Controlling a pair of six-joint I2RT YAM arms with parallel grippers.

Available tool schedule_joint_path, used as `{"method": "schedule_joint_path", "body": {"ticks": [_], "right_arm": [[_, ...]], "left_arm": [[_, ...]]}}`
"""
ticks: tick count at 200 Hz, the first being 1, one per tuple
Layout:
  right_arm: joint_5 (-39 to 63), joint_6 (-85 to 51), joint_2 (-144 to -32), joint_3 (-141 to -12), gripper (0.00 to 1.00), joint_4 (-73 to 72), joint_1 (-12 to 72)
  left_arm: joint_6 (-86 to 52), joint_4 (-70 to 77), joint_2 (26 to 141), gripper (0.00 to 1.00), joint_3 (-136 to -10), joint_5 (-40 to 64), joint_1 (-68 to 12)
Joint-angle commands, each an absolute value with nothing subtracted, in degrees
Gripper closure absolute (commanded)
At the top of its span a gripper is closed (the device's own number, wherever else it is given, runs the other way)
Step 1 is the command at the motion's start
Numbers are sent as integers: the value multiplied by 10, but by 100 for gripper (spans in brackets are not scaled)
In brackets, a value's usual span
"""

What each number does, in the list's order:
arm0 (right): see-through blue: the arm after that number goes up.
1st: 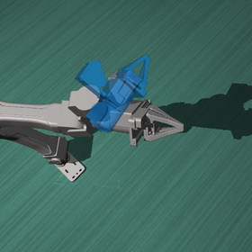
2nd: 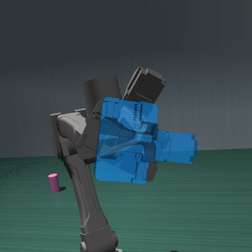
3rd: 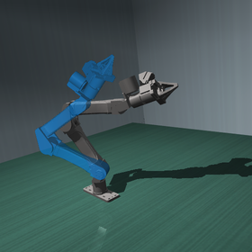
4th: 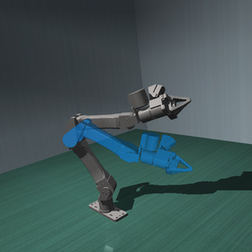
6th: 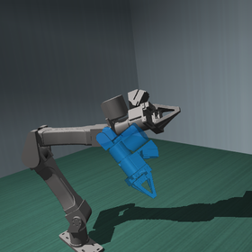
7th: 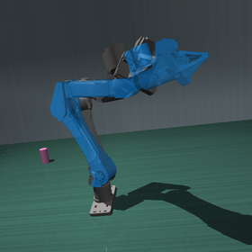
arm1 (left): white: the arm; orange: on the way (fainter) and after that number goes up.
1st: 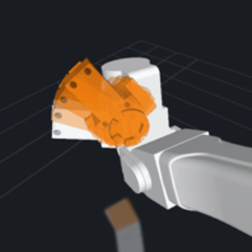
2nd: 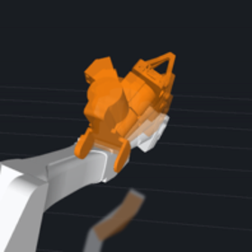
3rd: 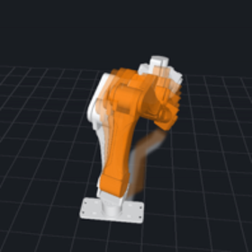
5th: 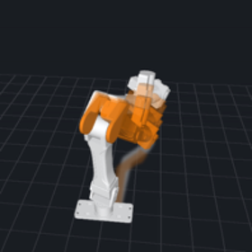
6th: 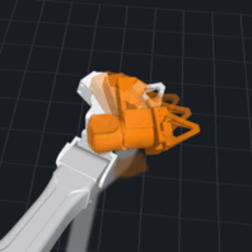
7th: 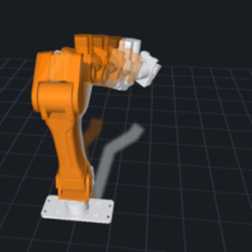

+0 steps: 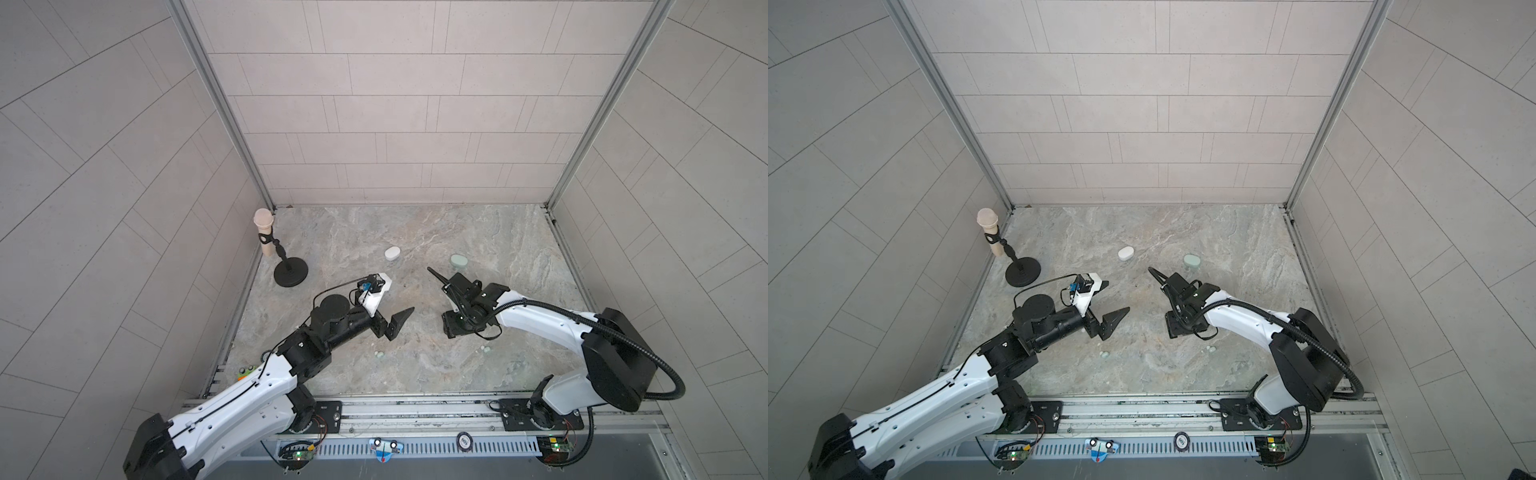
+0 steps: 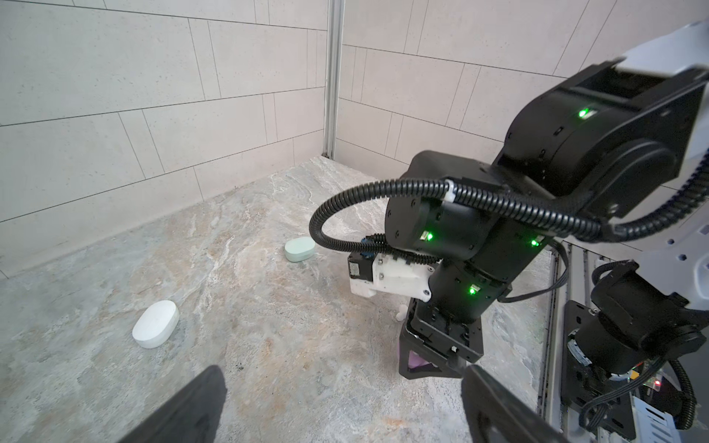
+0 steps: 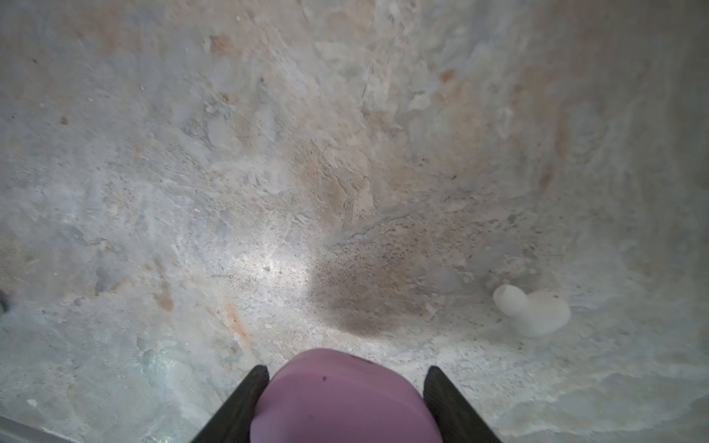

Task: Insert wireless bluetooth earbuds into charging case
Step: Place the charging case at the middle-right of the table.

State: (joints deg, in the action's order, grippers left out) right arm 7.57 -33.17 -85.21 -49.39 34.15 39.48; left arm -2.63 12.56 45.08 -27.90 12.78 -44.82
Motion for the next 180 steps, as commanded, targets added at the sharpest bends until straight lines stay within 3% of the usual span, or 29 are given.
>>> {"method": "schedule_joint_path", "body": {"ticks": [1, 67, 180], "right_arm": [[75, -327, -856, -480, 49, 286, 399], [67, -306, -874, -490, 48, 306, 399], [62, -232, -869, -512, 48, 336, 188]], "left_arm": [[-19, 124, 443, 0, -277, 117, -451], [-16, 121, 445, 0, -278, 112, -451], [-16, 127, 455, 0, -277, 117, -450]]}}
